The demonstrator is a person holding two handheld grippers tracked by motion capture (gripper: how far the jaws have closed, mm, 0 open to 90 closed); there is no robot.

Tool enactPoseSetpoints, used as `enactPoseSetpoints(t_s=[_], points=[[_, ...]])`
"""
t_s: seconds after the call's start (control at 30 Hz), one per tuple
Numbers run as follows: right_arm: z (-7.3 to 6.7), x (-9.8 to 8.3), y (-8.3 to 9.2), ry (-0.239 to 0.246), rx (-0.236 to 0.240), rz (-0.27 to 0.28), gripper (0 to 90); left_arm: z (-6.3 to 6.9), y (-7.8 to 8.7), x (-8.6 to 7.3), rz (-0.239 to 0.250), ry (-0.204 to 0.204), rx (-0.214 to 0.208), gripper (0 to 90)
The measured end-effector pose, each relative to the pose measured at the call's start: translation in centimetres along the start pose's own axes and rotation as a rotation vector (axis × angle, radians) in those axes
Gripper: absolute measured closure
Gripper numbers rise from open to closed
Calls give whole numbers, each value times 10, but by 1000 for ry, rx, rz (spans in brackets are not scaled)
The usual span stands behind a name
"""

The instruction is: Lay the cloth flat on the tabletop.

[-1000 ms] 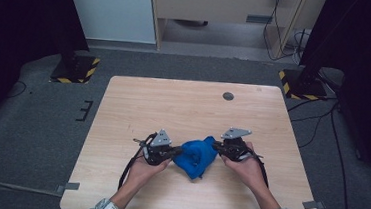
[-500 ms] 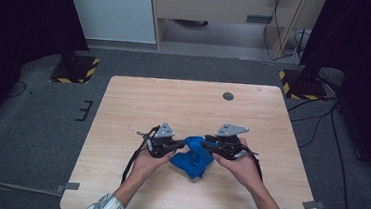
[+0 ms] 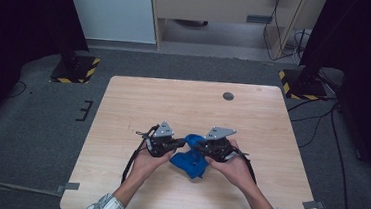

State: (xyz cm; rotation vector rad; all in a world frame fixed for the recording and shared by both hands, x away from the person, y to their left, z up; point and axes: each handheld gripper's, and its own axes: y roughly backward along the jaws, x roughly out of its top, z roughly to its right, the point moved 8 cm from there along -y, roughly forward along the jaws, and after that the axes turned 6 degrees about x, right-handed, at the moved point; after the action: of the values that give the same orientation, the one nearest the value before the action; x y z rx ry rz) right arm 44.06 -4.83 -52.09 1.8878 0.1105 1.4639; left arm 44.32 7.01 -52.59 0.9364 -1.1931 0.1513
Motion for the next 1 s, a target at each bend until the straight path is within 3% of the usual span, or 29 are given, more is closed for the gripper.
enactPoseSetpoints(t_s=[0.07, 0.23, 0.4, 0.67, 1.0], points=[[3, -2, 1, -10, -11, -3, 846, 1, -1, 0, 4, -1, 3, 847], [13, -10, 4, -44, -39, -20, 855, 0, -1, 1, 19, 16, 15, 645], [24, -18, 6, -84, -66, -24, 855, 0, 1, 1, 32, 25, 37, 557], [36, -29, 13, -123, -95, -40, 853, -5, 2, -2, 23, 34, 63, 541], [41, -43, 10, -164, -92, -92, 848, 10, 0, -2, 15, 31, 13, 571]])
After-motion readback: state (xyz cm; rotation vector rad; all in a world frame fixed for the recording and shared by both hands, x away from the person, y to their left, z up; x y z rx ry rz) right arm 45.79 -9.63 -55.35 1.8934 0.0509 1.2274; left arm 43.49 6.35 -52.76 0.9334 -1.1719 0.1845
